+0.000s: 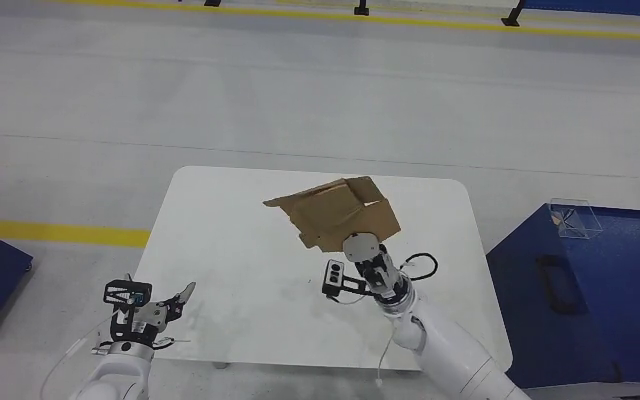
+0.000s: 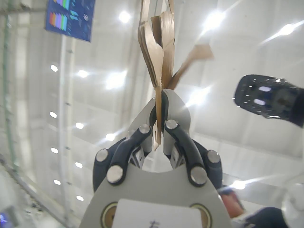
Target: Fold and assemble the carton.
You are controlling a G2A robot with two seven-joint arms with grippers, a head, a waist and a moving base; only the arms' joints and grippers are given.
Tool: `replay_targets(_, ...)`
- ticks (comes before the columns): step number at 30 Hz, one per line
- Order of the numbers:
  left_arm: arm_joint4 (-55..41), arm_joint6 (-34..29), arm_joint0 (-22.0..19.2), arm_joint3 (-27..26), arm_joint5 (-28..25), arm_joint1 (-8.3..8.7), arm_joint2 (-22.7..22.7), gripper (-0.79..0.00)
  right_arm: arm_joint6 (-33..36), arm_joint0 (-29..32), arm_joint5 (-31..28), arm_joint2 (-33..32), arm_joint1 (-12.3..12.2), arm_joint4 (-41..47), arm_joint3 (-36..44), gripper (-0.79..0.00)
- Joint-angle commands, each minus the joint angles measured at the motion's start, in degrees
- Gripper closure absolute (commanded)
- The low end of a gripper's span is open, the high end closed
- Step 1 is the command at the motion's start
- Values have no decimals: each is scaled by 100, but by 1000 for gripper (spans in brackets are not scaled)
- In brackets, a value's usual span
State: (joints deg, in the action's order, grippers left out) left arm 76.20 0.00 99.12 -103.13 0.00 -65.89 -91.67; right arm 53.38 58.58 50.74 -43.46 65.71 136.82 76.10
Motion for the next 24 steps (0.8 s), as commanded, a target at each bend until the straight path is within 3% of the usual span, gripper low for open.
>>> replay_targets(1,0,0,0,0,0,0,0,-785,-647,35,663,-26,34,852,-149,0)
replay_targets(11,0,0,0,0,0,0,0,-785,-1660,-91,726,292,61,2359,-133,0)
replay_targets(13,0,0,0,0,0,0,0,-785,-1649,-218,726,49,33,1893,-136,0)
replay_targets(15,0,0,0,0,0,0,0,-785,-1113,-338,624,-437,10,431,-94,0)
replay_targets(17,0,0,0,0,0,0,0,-785,86,-277,-119,-810,26,-1390,101,0)
replay_targets(21,0,0,0,0,0,0,0,-785,2492,-467,-2549,-1154,-2,-4608,-111,0)
replay_targets(24,0,0,0,0,0,0,0,-785,3263,-810,-4681,-1531,-62,-6295,-477,0)
